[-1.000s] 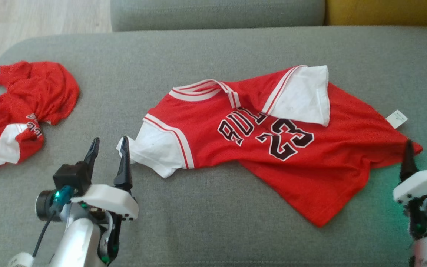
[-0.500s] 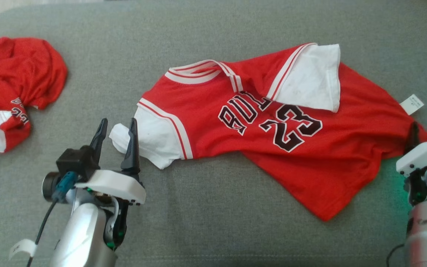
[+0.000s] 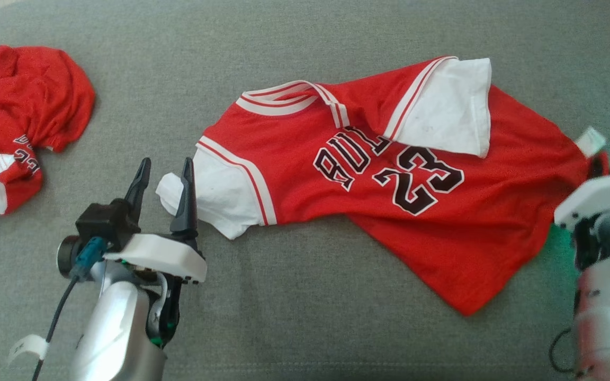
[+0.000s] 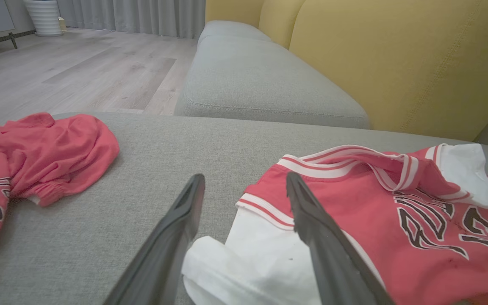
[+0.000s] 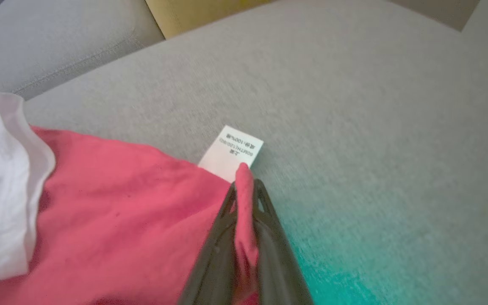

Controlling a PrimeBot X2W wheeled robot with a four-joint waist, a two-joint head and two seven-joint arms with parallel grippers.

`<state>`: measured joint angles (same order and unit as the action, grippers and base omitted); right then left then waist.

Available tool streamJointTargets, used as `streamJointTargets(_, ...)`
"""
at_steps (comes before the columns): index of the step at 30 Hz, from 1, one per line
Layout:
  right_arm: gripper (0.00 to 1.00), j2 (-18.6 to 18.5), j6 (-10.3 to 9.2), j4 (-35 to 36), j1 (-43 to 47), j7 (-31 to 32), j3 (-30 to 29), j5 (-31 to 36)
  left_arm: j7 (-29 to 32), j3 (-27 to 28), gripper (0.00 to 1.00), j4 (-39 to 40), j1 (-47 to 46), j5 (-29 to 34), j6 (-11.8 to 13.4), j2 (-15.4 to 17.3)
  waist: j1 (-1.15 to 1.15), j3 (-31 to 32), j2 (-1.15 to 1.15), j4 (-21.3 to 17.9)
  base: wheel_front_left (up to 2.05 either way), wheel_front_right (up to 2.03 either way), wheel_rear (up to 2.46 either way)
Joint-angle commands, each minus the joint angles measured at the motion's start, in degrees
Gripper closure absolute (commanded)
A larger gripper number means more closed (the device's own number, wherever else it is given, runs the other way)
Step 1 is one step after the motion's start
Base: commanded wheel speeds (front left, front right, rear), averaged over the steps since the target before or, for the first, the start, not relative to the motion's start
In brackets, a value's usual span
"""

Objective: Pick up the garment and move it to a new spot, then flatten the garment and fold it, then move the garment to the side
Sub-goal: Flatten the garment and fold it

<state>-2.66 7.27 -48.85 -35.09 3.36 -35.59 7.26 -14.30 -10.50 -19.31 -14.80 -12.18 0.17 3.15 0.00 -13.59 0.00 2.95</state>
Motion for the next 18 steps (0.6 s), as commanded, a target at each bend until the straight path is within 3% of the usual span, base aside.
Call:
streamJointTargets(1, 1.0, -0.21, 0.22, 3.49, -3.94, -1.26, 2.86, 1.67, -0.7, 1.95, 0.0, 1.69, -1.91, 0.45, -0.19, 0.27, 0.0, 0.1, 0.0, 0.08, 0.0, 0.0, 0.0)
streamJointTargets(7, 1.0, -3.55, 0.22, 9.17, -9.62, -0.77, 8.77, 6.98, -0.7, 1.5, 0.0, 1.62, -2.63, 0.42, -0.84, -0.01, 0.0, -0.42, 0.0, 1.76, 0.0, 0.0, 0.0)
streamJointTargets(16, 1.0, -12.93, 0.22, 6.06, -18.4, 1.37, 12.22, 10.66, -0.7, 0.25, 0.0, 1.51, -3.96, -0.45, -1.11, -0.22, 0.0, -2.34, 0.0, 5.53, 0.0, 0.0, 0.0)
streamJointTargets(17, 0.55, -13.45, 0.22, 5.08, -19.0, 1.58, 12.21, 10.83, -0.7, 0.14, 0.0, 1.47, -4.01, -0.6, -1.09, -0.23, 0.0, -2.43, 0.0, 5.87, 0.0, 0.0, 0.0)
streamJointTargets(18, 0.0, -13.9, 0.22, 3.99, -19.44, 1.69, 12.27, 11.09, -0.7, 0.04, 0.0, 1.44, -4.01, -0.78, -1.03, -0.24, 0.0, -2.48, 0.0, 6.12, 0.0, 0.0, 0.0)
